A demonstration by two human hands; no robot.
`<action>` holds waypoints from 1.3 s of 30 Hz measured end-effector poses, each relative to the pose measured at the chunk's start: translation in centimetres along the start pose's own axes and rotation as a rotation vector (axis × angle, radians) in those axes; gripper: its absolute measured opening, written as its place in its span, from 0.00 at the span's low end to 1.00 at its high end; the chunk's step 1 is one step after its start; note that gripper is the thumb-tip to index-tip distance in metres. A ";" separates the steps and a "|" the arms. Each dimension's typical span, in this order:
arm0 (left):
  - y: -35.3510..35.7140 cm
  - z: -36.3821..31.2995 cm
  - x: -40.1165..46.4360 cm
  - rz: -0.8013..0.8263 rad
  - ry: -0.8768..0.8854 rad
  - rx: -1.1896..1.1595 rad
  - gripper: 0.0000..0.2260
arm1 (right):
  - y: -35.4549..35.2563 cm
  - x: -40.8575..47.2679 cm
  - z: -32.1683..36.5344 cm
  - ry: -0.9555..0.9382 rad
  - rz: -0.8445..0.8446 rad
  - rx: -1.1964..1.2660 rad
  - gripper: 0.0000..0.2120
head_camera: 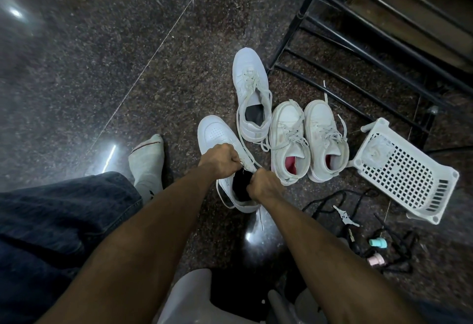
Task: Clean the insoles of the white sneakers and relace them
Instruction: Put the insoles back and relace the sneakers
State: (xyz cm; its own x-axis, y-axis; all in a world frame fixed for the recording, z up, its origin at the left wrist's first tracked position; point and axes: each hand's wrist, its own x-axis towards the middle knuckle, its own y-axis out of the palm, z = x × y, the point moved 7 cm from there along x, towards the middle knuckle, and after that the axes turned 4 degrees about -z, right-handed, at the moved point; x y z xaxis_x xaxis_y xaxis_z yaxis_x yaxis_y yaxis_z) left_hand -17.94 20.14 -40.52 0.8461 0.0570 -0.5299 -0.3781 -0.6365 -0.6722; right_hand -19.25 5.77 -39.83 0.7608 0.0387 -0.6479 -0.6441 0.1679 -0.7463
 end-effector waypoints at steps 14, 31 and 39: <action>0.6 -0.1 0.4 0.028 -0.004 0.035 0.05 | 0.8 -0.1 0.8 -0.229 0.026 -0.342 0.12; 0.6 -0.5 0.1 0.011 -0.020 -0.004 0.05 | 0.7 -4.4 -0.6 -0.497 0.042 -0.477 0.22; 0.6 -0.3 0.1 -0.005 -0.016 0.002 0.05 | 1.4 -2.5 -0.3 -0.343 0.287 -0.458 0.27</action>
State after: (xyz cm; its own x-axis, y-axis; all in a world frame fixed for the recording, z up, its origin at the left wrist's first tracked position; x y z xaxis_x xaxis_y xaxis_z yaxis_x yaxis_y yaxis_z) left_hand -17.94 19.57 -40.82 0.8418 0.0727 -0.5349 -0.3745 -0.6349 -0.6757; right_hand -22.14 5.63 -39.30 0.4867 0.3452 -0.8025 -0.7370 -0.3310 -0.5893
